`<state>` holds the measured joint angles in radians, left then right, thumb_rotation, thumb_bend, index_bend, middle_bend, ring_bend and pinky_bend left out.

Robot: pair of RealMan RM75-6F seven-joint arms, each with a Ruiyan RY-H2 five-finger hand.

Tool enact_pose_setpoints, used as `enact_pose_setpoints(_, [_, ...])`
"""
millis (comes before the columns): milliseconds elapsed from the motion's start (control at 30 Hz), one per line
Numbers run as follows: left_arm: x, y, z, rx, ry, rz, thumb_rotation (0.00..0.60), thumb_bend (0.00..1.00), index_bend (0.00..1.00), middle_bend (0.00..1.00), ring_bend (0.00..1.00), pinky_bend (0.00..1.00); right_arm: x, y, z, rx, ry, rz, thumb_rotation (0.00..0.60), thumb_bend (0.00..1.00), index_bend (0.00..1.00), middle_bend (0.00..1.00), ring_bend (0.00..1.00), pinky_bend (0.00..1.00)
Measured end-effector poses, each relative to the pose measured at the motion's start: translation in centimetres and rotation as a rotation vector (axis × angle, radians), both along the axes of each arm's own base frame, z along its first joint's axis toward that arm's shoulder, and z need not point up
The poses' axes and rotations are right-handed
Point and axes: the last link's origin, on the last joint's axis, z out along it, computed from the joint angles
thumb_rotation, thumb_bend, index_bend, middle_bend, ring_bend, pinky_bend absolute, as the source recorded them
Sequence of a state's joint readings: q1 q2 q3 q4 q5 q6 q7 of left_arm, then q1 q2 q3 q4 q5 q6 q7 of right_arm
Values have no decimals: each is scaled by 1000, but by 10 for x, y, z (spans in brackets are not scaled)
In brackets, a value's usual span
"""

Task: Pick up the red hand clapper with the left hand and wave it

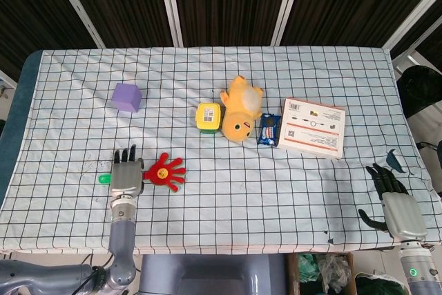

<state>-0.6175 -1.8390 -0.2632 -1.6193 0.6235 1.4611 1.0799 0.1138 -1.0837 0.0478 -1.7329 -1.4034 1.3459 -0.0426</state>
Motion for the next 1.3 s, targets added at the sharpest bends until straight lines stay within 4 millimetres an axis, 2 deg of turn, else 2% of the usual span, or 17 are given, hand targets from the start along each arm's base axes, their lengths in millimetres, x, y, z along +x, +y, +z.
enact_pose_setpoints(700, [-2, 0, -1, -6, 13, 3, 600, 373, 405, 0, 0, 0, 0, 0, 0, 2, -12, -11, 600, 237, 0, 0, 0, 146])
enact_pose_setpoints(900, [-2, 0, -1, -6, 19, -1, 600, 307, 397, 0, 0, 0, 0, 0, 0, 3, -12, -11, 600, 237, 0, 0, 0, 146])
enact_pose_setpoints(1067, [-3, 0, -2, -8, 27, -3, 600, 306, 421, 1, 0, 0, 0, 0, 0, 3, -13, -13, 600, 237, 0, 0, 0, 146])
enact_pose_setpoints(1200, [-4, 1, -2, -3, 35, -2, 600, 376, 504, 74, 0, 1, 0, 0, 0, 3, -16, -15, 600, 237, 0, 0, 0, 146])
enact_pose_setpoints(1300, [-3, 2, -1, 14, 28, -15, 600, 436, 572, 169, 24, 69, 0, 0, 0, 3, -19, -17, 600, 237, 0, 0, 0, 146])
